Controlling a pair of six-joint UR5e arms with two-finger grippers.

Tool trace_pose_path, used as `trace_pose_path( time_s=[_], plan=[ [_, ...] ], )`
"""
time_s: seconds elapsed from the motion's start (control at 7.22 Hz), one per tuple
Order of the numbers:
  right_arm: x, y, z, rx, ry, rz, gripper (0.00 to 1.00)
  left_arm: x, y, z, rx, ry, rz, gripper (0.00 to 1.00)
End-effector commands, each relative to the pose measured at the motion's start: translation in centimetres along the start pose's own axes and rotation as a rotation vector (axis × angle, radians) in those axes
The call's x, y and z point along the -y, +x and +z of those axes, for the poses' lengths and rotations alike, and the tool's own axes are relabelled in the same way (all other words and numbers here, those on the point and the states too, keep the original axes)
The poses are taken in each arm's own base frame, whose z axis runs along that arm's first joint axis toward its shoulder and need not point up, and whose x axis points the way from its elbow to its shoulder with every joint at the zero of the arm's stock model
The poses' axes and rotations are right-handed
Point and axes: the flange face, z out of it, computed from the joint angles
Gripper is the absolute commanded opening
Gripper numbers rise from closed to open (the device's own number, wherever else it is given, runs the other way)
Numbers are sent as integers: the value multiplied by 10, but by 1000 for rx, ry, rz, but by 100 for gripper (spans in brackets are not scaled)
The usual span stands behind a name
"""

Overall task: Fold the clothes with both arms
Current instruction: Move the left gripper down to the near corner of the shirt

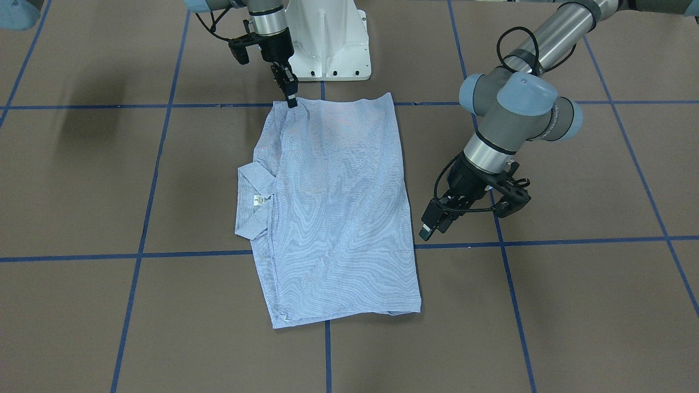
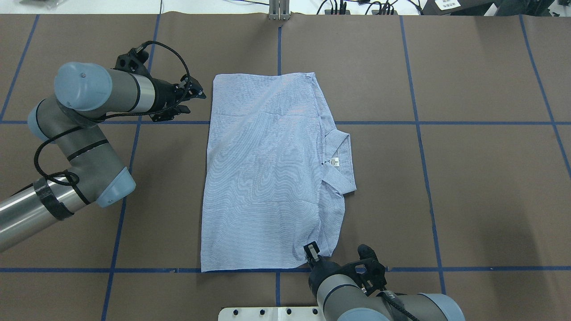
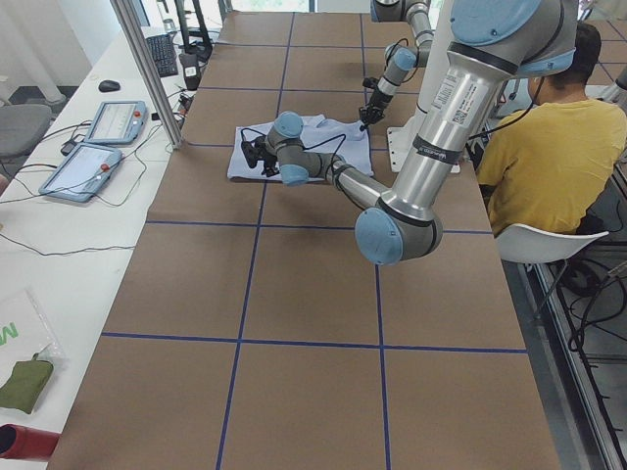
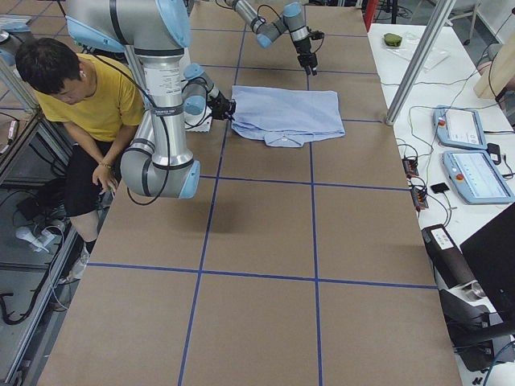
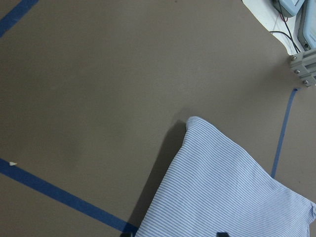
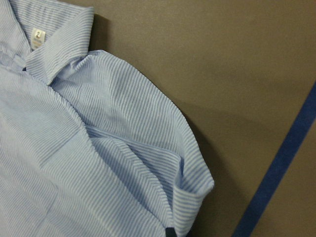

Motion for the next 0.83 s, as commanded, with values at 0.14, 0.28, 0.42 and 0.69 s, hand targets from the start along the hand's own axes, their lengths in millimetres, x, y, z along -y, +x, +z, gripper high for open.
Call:
trace_pose_path(
  time_s=[0.14, 0.28, 0.42, 0.69],
  plan=[
    [7, -7, -5, 4, -1, 7, 0, -70, -5, -3, -14, -67, -90, 65],
    [10, -8, -8, 7, -2, 9, 0, -123, -8, -22, 25, -86, -85, 65],
    [10, -9, -11, 8, -3, 9, 0, -162, -2, -42, 51, -113, -119, 65],
    [16, -2, -8, -3, 9, -1, 0, -237, -55, -50, 112, -134, -144, 64]
  ],
)
